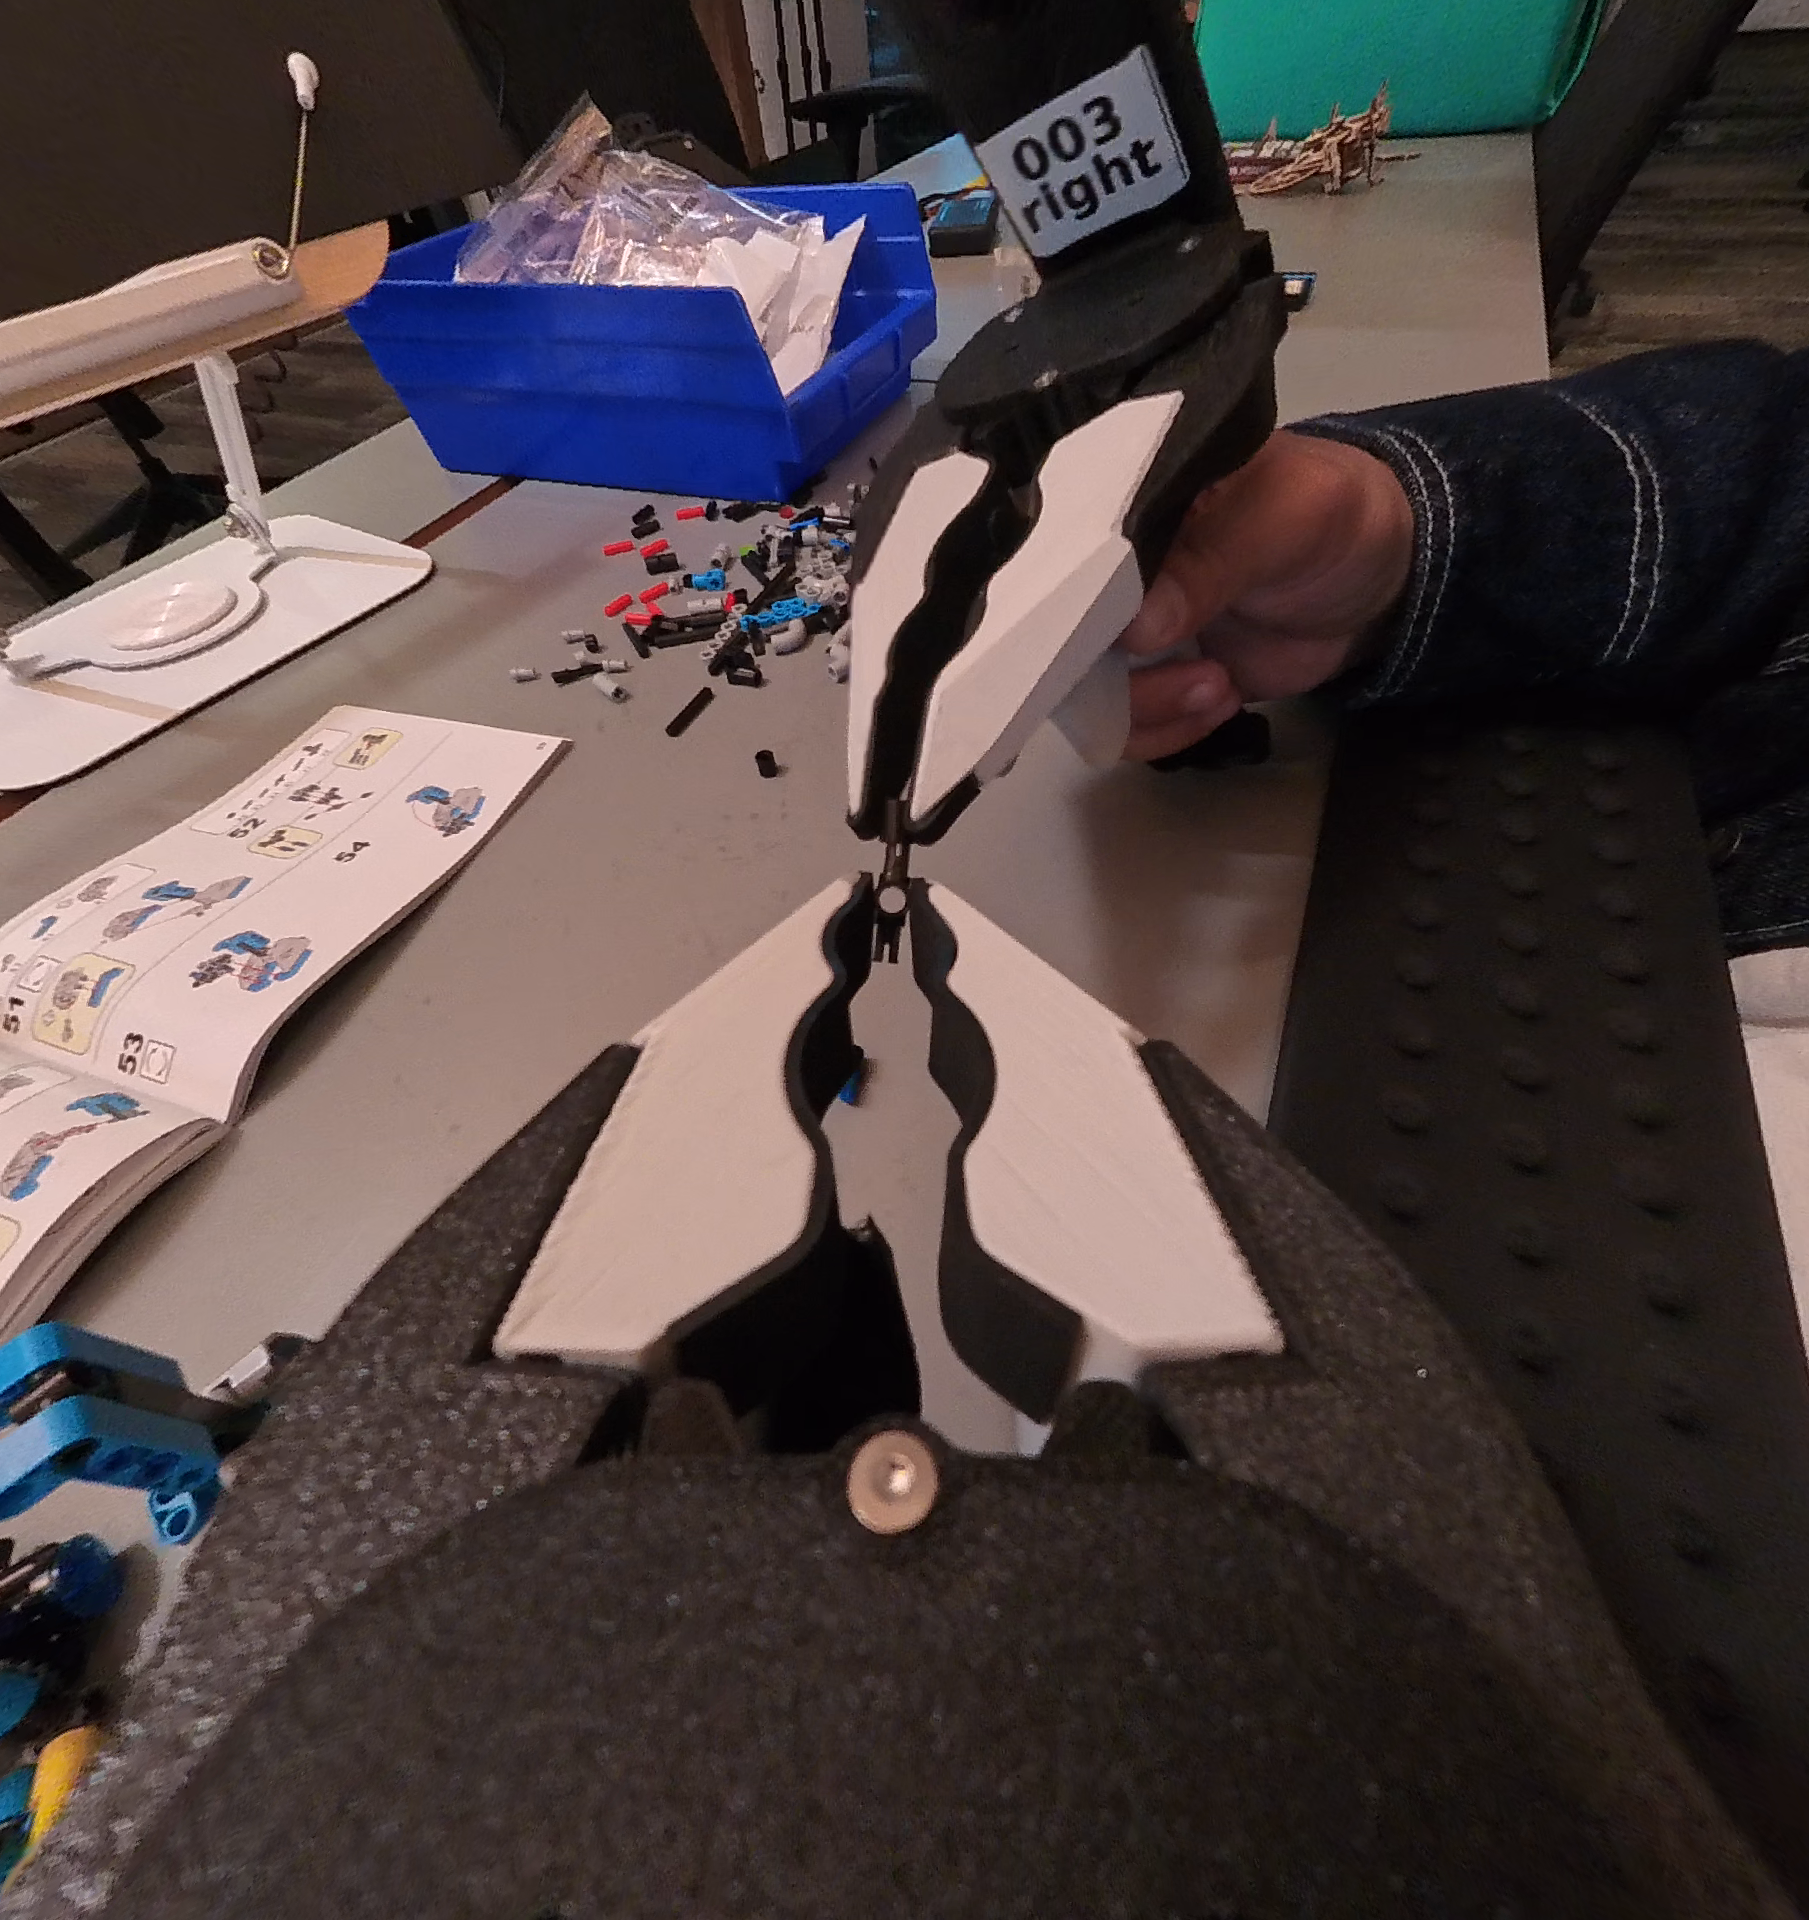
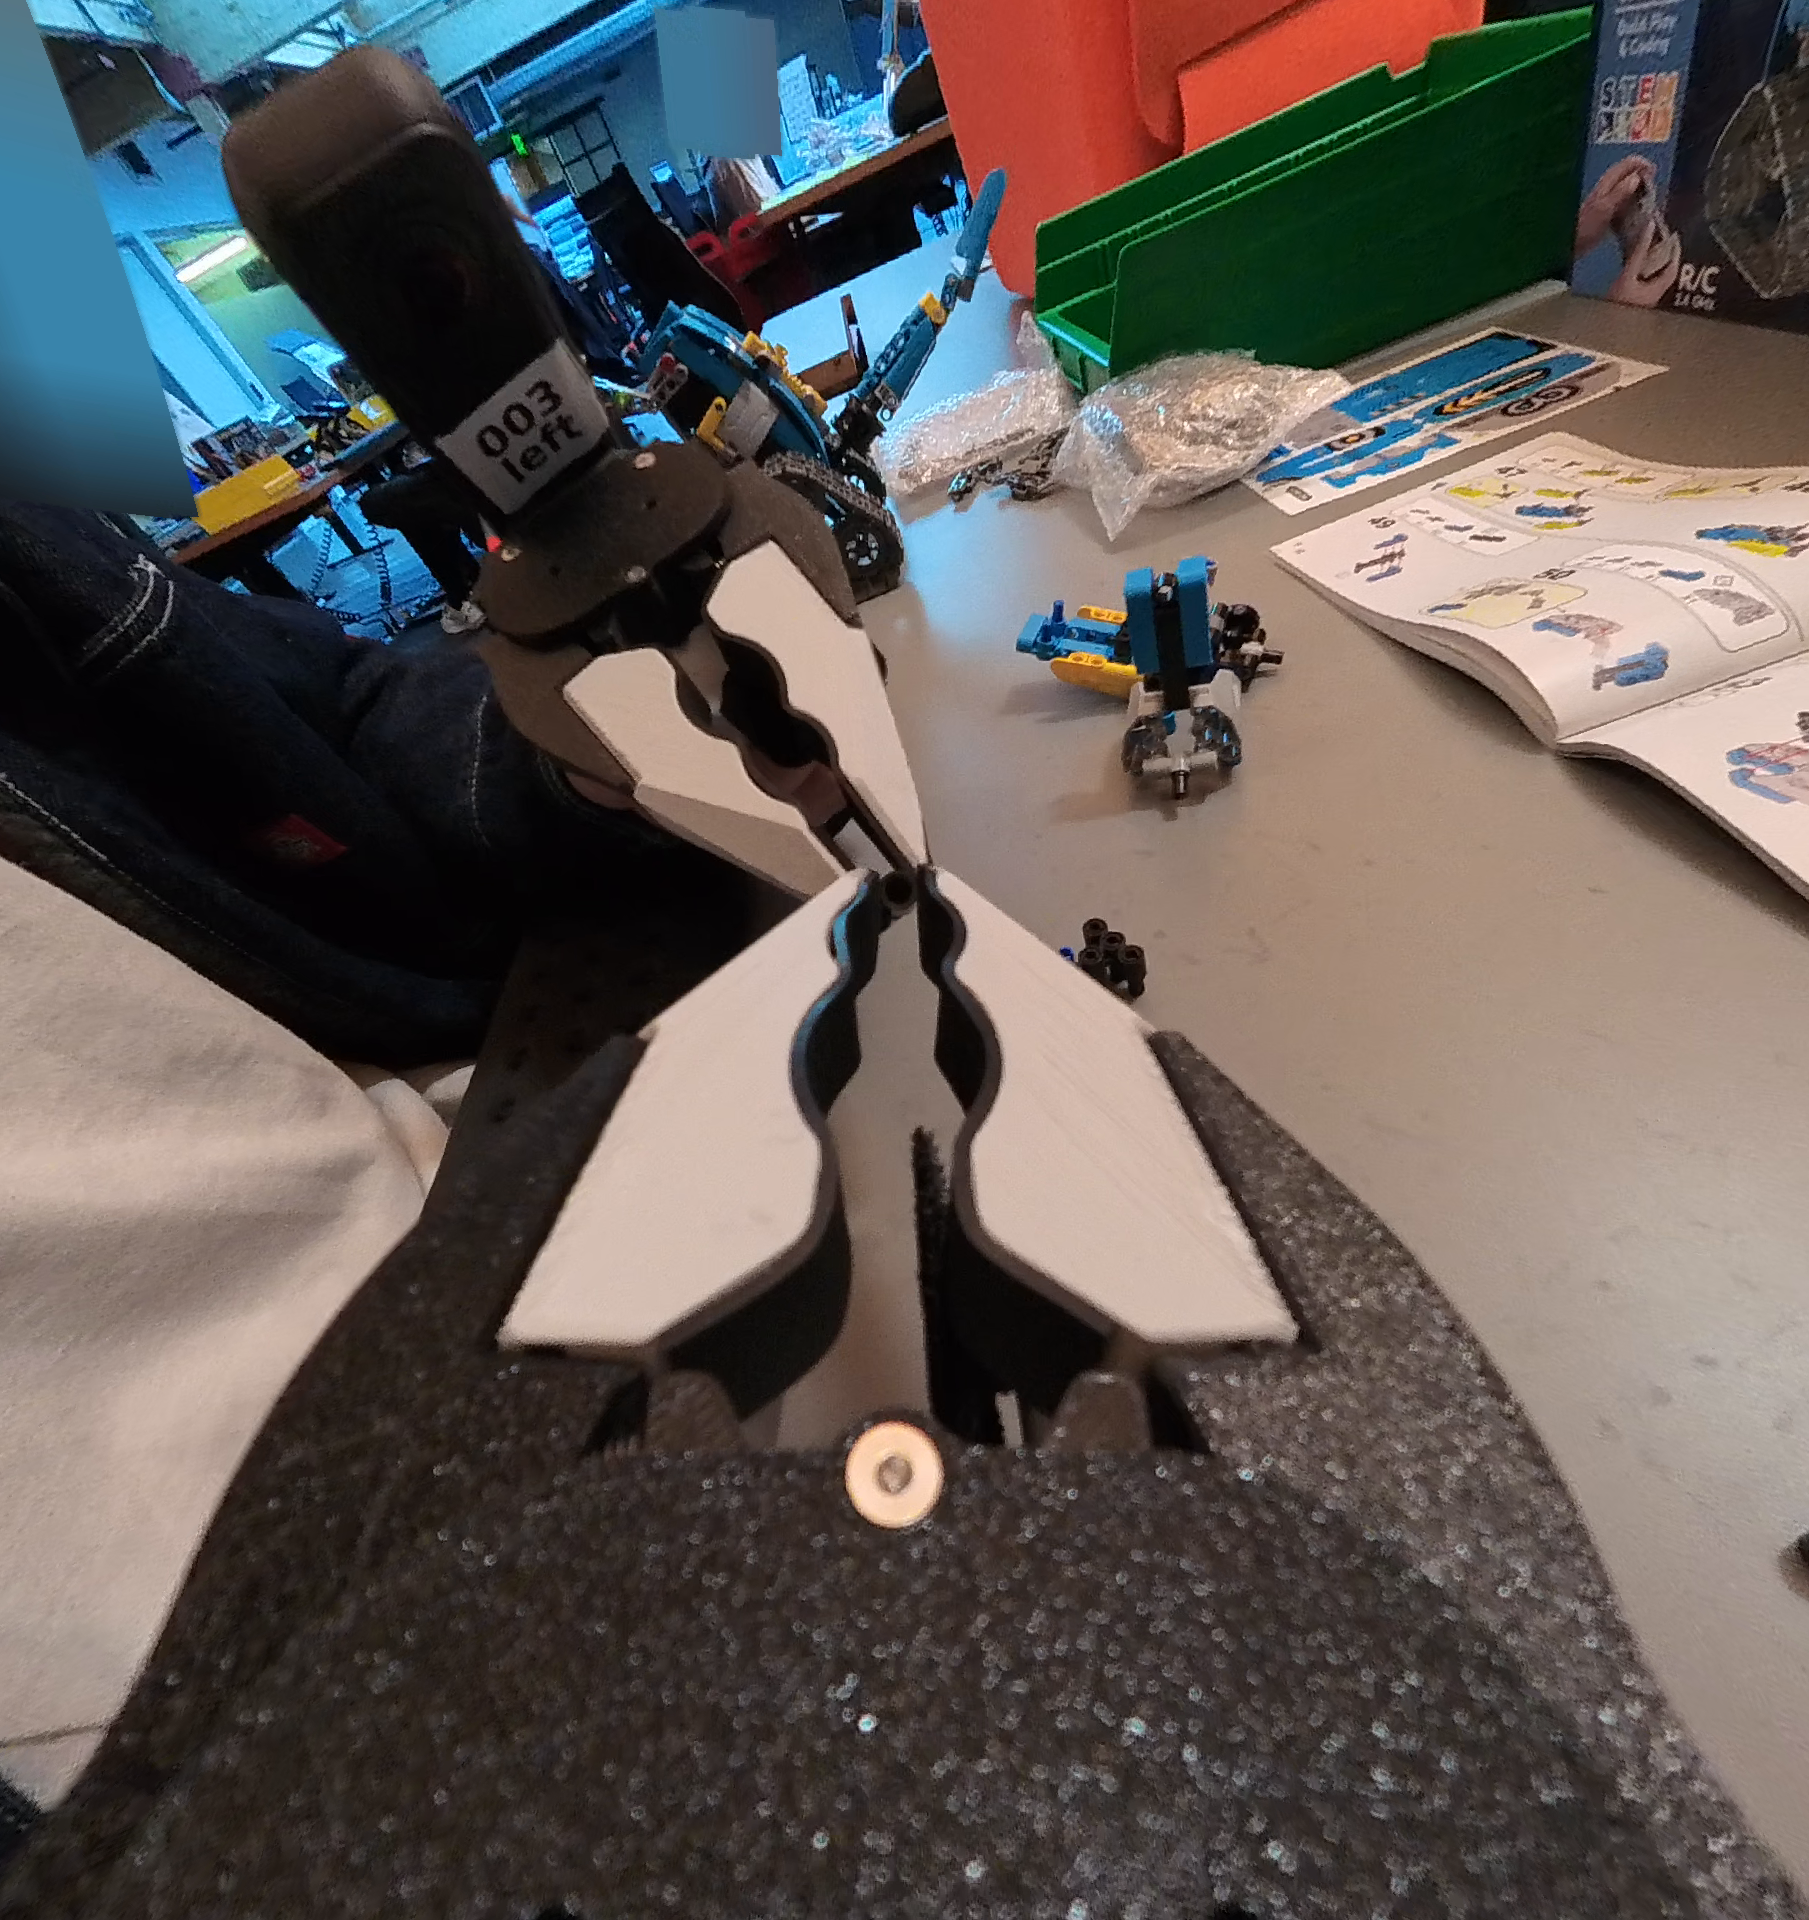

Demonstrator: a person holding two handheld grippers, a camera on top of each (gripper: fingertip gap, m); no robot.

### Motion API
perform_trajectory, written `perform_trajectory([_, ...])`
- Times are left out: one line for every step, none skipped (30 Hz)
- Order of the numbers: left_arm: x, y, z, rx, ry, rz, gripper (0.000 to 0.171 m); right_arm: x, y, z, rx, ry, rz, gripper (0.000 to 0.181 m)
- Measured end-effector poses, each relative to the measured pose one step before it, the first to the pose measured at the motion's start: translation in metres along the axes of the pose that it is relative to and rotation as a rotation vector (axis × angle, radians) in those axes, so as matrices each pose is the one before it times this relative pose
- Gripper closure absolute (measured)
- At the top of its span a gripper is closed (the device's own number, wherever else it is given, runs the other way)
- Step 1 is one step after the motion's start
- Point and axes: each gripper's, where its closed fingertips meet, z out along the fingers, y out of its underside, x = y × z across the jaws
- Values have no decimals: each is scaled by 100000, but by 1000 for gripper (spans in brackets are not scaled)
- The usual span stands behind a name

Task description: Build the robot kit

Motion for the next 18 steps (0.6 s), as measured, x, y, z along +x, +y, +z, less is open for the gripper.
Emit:
perform_trajectory([-28,-28,-21,153,4,-311,165,-6,-11,30,125,-5,61,175])
perform_trajectory([-22,-49,-37,243,-244,54,166,14,-12,10,240,-315,545,175])
perform_trajectory([-26,-132,-43,663,-542,268,166,-8,-59,-16,667,-544,754,175])
perform_trajectory([-27,-169,-37,806,-502,-261,166,-24,-140,-51,1258,-744,1087,175])
perform_trajectory([-29,-199,-50,1101,-474,-485,166,-40,-165,-54,1706,-843,1427,175])
perform_trajectory([0,-207,-42,1021,-481,-260,166,-89,-166,-61,1893,-1353,1982,175])
perform_trajectory([14,-270,-73,1449,-381,-538,166,-133,-204,-44,2343,-1974,3054,175])
perform_trajectory([-3,-332,-87,1755,-249,-1100,166,-195,-312,-54,3183,-2696,4141,175])
perform_trajectory([-100,-259,-65,1362,-712,-1018,166,-70,-268,-22,2818,-1472,3286,175])
perform_trajectory([-74,-153,-44,940,-347,-755,166,-43,-232,39,2681,-519,1912,175])
perform_trajectory([-67,-155,-37,1043,102,-1169,166,-35,-181,21,1755,-141,656,175])
perform_trajectory([-34,-244,-49,1442,709,-2263,166,-81,-292,26,2334,54,-150,176])
perform_trajectory([33,-241,-91,1702,1886,-3561,166,-200,-237,69,1661,-264,-971,176])
perform_trajectory([114,-186,-81,1711,2844,-4551,166,-202,-134,27,480,-71,-2775,175])
perform_trajectory([120,-176,-50,1603,2917,-5020,166,-175,-106,-14,-180,733,-5143,176])
perform_trajectory([151,-60,-17,848,2837,-4088,166,-107,-60,6,-902,1542,-5775,175])
perform_trajectory([91,12,-21,350,2492,-3383,166,-93,85,-26,-1729,688,-4433,175])
perform_trajectory([131,-23,-16,546,2380,-3015,166,-77,76,-50,-1021,-34,-2706,175])
